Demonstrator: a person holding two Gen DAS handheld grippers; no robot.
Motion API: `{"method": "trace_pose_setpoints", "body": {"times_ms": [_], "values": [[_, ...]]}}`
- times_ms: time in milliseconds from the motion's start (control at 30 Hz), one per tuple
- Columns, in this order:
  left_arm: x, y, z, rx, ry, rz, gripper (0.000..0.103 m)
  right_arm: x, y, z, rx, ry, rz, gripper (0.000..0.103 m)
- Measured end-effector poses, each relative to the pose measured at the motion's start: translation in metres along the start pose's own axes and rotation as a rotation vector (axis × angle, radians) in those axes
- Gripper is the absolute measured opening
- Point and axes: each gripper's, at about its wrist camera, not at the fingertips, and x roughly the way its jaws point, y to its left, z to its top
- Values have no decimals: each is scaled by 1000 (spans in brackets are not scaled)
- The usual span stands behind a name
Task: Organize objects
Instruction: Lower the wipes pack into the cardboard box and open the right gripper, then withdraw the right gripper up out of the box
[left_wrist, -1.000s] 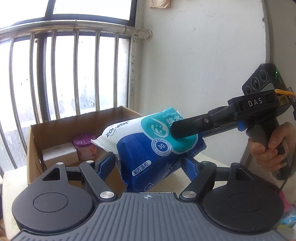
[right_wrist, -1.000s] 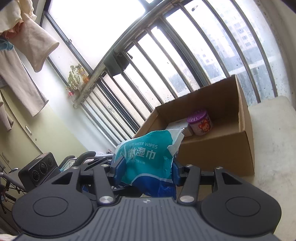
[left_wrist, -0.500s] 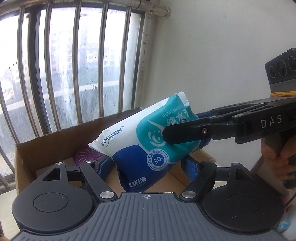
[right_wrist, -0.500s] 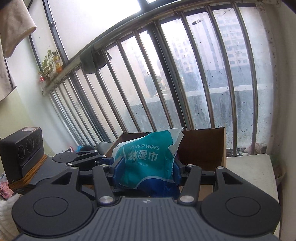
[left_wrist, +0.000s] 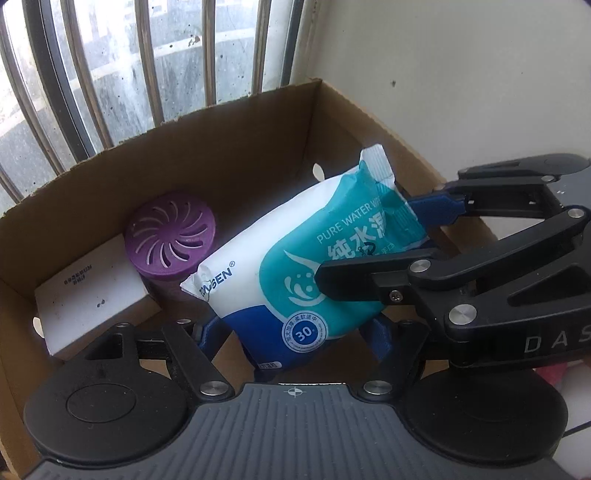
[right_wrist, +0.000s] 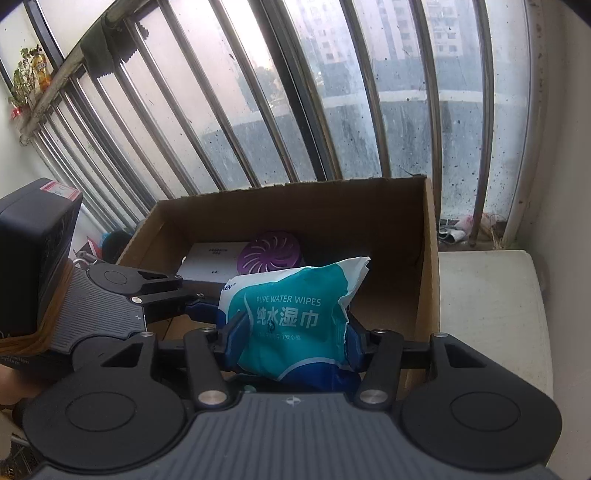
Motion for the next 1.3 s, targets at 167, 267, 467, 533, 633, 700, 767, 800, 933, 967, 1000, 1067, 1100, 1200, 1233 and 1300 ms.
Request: {"method": "trace_pose_setpoints", "body": {"times_ms": [167,267,467,533,633,700,767,800,933,967,1000,1067,1100,1200,1233,1300], "values": [[-3,0,-2,58,-39,20,71,6,7,0,-75,-12,-143,61],[-8,1,-5,63,-27,31,71,3,7,-1,-109,-25,-162,62],[-1,-5,-12,130,34,9,68,-11,16,-10,-221,-70,-169,62],[2,-9,-10,144,39,10,60,-13,18,-14,-252,-74,-181,61],[9,-16,-6,194,61,67,52,-11,14,-16,-238,-84,-196,60],[10,-16,-4,214,65,76,50,-12,8,-18,-218,-99,-170,59],[8,-16,-4,215,56,78,50,-15,7,-19,-216,-110,-170,59],[8,-16,-4,215,55,80,49,-15,6,-19,-210,-114,-170,59],[4,-11,-10,168,83,53,49,-18,3,-20,-187,-125,-158,57],[3,-3,-8,108,91,26,49,-20,2,-20,-174,-127,-150,57],[3,4,-7,47,92,0,49,-21,0,-20,-168,-124,-130,56],[3,10,-6,-2,86,-20,49,-23,0,-23,-166,-114,-103,53],[3,10,-7,2,83,-14,49,-23,1,-25,-167,-111,-111,52],[2,14,-8,-37,80,-28,49,-24,1,-28,-189,-110,-114,49],[1,14,-8,-38,83,-31,49,-25,0,-28,-179,-113,-112,49],[2,15,-6,-38,84,-33,49,-26,-1,-28,-183,-111,-119,45]]}}
